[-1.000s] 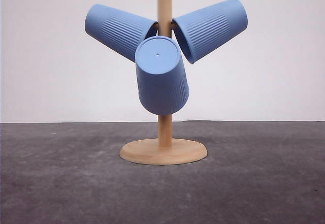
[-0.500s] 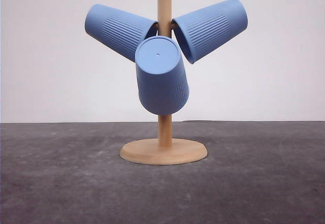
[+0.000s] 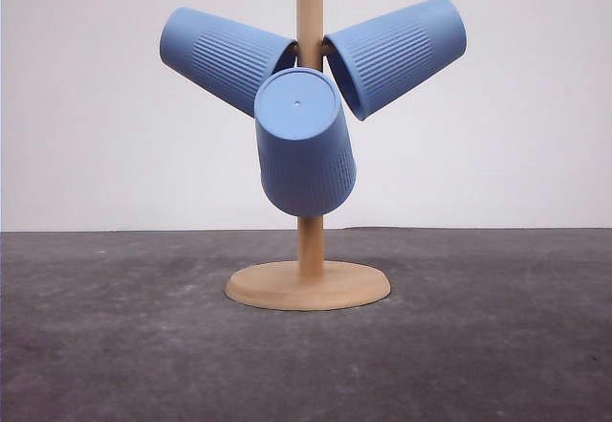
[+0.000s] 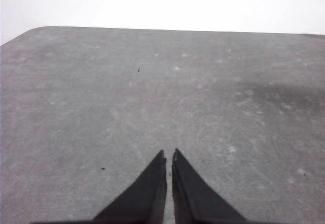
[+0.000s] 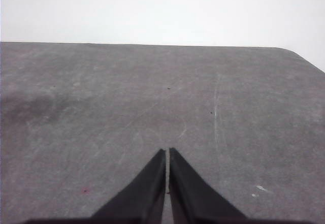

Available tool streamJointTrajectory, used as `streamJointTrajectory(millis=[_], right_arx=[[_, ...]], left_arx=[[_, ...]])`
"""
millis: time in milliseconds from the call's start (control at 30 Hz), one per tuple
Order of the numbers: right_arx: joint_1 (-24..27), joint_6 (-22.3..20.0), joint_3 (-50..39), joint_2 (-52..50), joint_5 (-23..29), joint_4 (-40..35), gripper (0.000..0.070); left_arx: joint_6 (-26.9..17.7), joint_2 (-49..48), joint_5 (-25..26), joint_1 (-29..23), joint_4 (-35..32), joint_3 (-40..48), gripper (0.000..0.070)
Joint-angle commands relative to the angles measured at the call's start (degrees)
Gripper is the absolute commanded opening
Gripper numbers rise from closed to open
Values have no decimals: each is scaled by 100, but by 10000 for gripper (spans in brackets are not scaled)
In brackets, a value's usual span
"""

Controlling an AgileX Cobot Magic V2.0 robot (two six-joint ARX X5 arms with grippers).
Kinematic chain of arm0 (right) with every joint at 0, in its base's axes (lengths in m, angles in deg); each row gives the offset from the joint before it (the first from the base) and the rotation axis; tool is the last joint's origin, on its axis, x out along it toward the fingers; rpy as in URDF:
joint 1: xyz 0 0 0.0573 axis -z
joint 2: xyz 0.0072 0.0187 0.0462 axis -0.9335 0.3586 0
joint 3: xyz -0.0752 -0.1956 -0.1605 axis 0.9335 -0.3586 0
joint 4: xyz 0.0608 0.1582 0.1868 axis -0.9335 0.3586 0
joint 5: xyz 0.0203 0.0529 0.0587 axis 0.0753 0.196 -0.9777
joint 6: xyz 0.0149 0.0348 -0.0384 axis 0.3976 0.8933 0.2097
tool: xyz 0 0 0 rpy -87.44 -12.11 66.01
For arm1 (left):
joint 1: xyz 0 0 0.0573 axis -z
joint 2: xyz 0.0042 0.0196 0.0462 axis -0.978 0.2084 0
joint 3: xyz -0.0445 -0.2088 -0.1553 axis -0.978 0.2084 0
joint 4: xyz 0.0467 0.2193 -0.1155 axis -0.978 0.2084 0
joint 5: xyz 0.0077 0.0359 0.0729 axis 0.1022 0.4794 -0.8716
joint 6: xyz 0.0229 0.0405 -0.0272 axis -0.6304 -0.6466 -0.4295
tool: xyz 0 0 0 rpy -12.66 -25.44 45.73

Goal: Place three cups

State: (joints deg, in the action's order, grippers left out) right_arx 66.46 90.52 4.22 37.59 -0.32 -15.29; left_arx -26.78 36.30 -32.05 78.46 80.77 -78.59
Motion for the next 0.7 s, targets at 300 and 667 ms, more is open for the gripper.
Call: streamJointTrajectory(millis=[300, 667], right_arx=[[2, 75, -9, 7, 0, -70, 6], [2, 75, -9, 7, 0, -70, 6]], left_arx=[[-37, -7, -20, -11, 22, 83, 0], [-37, -7, -20, -11, 22, 83, 0]])
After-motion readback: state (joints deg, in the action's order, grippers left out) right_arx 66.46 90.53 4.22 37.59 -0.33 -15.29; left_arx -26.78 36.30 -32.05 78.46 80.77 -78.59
